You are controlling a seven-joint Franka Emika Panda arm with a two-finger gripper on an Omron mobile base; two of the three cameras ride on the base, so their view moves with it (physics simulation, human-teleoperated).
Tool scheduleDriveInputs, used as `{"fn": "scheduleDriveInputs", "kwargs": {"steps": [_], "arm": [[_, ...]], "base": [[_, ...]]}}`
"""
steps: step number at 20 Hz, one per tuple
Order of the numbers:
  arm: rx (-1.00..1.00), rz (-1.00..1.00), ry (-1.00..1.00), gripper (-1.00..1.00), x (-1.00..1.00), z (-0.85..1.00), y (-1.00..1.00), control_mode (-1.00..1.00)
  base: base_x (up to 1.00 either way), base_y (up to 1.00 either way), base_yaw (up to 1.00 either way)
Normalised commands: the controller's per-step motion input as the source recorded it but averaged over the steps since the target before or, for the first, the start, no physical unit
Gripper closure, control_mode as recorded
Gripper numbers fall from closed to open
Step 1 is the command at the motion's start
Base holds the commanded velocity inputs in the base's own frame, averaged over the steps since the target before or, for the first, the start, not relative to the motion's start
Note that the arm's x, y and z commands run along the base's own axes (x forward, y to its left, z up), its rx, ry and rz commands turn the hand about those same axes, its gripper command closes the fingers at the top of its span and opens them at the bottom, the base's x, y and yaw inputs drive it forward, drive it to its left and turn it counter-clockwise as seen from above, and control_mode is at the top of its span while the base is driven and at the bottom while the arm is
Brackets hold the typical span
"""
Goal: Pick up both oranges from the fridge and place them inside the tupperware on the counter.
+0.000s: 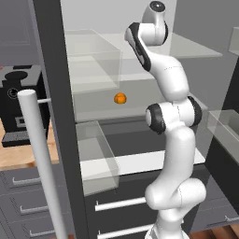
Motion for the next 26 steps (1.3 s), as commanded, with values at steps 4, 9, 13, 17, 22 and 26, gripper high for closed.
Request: {"fn": "scheduleDriveInputs", "kwargs": {"steps": [4,9,13,17,22,26], "arm": [[0.0,0.0,-0.4,1.0,0.0,-0.89,0.01,-1.0],[0.0,0.0,-0.35,1.0,-0.1,-0.66,0.06,-1.0],[0.0,0.0,-0.01,1.0,-0.94,0.32,0.0,-1.0],[0.0,0.0,0.12,1.0,-1.0,0.79,0.0,-1.0],[0.0,0.0,0.14,1.0,-1.0,0.1,0.3,-1.0],[0.0,0.0,0.11,1.0,-1.0,-0.28,0.37,-1.0]], "base": [[0.0,0.0,0.0],[0.0,0.0,0.0],[0.0,0.0,0.0],[0.0,0.0,0.0],[0.0,0.0,0.0],[0.0,0.0,0.0]]}}
